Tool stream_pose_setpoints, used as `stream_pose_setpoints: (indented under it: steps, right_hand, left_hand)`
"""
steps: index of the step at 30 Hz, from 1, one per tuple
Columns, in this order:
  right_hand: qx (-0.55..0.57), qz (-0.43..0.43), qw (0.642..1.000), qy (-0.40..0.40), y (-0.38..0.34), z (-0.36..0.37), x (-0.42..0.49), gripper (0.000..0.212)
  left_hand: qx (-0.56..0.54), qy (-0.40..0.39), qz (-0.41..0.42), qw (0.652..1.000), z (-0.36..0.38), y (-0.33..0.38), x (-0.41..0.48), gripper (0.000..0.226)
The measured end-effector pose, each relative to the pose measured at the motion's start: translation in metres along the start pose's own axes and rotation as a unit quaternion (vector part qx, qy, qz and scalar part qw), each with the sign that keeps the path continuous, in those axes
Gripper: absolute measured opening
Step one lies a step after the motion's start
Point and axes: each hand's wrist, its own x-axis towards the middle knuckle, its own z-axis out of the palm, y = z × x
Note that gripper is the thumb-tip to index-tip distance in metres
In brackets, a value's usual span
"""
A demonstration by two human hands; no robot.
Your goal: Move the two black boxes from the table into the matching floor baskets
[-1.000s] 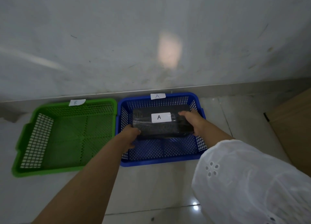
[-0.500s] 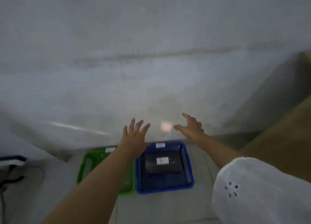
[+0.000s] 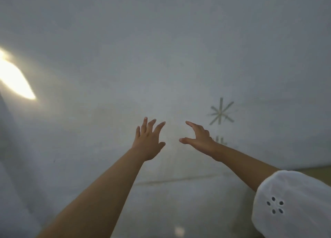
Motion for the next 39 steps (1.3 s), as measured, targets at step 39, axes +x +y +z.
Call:
stream_pose_setpoints:
  steps: [39]
  right_hand:
    - [0.129, 0.039, 0.991, 0.007, 0.296, -0.358, -0.174, 0.055]
  left_hand:
    - [-0.348, -0.032, 0.084, 0.933, 0.034, 0.464, -0.023, 0.054]
